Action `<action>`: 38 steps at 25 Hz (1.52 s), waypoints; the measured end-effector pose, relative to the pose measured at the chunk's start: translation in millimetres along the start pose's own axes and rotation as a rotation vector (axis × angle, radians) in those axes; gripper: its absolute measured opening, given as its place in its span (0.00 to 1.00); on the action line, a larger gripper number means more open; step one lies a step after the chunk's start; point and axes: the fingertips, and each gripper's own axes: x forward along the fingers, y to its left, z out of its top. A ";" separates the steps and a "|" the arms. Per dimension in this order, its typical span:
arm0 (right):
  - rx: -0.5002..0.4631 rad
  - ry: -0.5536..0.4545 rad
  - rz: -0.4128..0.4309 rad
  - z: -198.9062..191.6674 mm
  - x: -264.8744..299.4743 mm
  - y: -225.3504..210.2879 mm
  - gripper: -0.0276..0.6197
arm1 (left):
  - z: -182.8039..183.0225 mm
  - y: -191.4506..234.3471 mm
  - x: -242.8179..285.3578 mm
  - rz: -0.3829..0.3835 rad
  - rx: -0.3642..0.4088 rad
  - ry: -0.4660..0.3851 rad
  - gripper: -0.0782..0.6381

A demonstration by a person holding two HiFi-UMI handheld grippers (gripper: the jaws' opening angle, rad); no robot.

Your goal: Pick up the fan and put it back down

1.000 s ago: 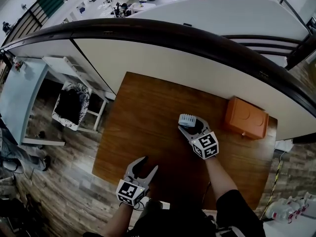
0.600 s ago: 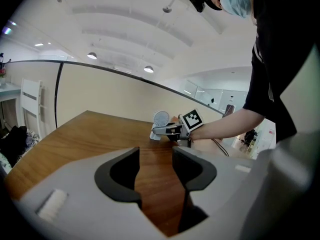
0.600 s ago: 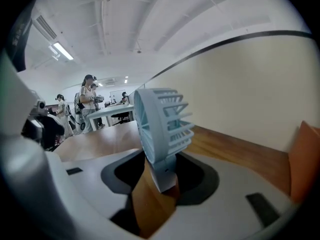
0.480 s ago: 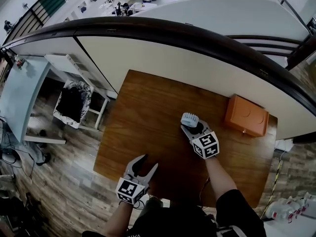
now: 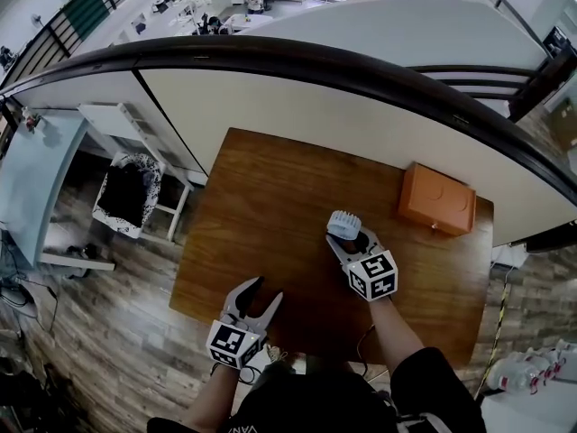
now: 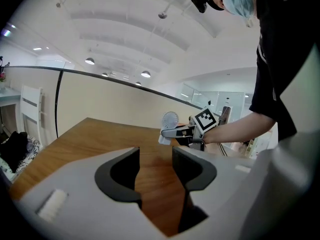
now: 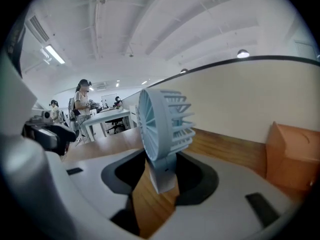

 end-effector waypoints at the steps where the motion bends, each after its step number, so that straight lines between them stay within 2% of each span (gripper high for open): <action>1: 0.004 -0.005 -0.008 1.5 -5.7 3.4 0.34 | 1.1 -1.5 -1.9 -0.006 0.004 -0.005 0.38; 14: 0.059 -0.099 -0.114 17.1 -106.7 56.7 0.33 | 11.7 -27.4 -39.0 -0.095 0.063 -0.039 0.38; 22: 0.164 -0.097 -0.163 6.4 -163.1 101.2 0.33 | 19.8 -51.1 -63.4 -0.146 0.096 -0.077 0.38; 29: 0.180 -0.129 -0.212 -2.2 -202.3 130.2 0.33 | 19.5 -71.8 -83.6 -0.199 0.115 -0.103 0.38; 38: 0.189 -0.146 -0.254 -16.3 -234.0 152.5 0.33 | 13.7 -85.2 -104.1 -0.233 0.130 -0.118 0.38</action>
